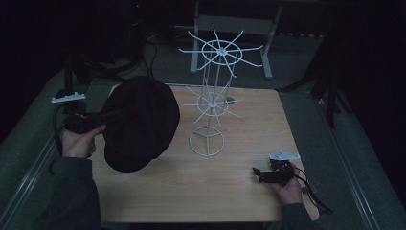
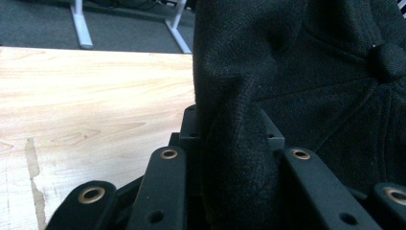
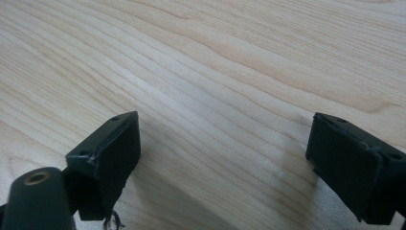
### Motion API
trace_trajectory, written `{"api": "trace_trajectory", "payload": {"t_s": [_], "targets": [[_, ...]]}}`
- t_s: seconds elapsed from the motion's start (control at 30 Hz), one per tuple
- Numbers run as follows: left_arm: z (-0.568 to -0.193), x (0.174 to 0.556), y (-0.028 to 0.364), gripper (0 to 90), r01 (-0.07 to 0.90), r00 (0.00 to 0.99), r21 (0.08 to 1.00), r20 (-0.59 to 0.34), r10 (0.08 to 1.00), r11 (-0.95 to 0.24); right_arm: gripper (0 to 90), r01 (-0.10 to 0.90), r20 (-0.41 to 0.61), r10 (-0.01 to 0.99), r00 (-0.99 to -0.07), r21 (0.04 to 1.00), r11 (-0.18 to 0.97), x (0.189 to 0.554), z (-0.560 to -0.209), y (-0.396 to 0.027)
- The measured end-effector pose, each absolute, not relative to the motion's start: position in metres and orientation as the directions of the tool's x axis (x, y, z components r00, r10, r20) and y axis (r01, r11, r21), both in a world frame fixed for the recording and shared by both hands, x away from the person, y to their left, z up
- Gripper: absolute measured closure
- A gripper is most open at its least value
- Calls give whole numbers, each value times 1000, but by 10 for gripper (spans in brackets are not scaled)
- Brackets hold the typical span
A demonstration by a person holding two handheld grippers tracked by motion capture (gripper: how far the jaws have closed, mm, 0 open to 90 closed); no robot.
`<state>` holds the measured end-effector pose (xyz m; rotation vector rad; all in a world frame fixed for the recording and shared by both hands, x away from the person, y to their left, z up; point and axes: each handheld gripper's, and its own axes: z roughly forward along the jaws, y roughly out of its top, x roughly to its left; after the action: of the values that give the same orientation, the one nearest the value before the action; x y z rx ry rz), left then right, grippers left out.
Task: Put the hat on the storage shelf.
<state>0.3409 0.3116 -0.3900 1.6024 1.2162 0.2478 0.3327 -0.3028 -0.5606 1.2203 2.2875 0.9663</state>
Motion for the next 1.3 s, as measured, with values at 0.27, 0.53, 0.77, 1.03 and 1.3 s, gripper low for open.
{"api": "trace_trajectory", "payload": {"t_s": [0.27, 0.53, 0.77, 1.03, 1.3], "targets": [[-383, 339, 312, 732, 555, 493, 829, -396, 775, 70, 114, 576, -5, 832, -555, 719, 389, 333, -561, -303], [-378, 337, 314, 731, 537, 519, 840, -400, 756, 76, 114, 575, -7, 831, -556, 719, 390, 333, -561, -303], [-373, 336, 314, 731, 524, 532, 847, -406, 743, 88, 114, 574, -7, 831, -556, 720, 391, 333, -561, -303], [-368, 335, 315, 731, 506, 556, 857, -408, 724, 94, 114, 574, -7, 831, -556, 720, 391, 333, -561, -303], [-363, 334, 313, 730, 493, 572, 863, -416, 708, 109, 114, 574, -7, 831, -556, 720, 391, 333, -561, -303]]}}
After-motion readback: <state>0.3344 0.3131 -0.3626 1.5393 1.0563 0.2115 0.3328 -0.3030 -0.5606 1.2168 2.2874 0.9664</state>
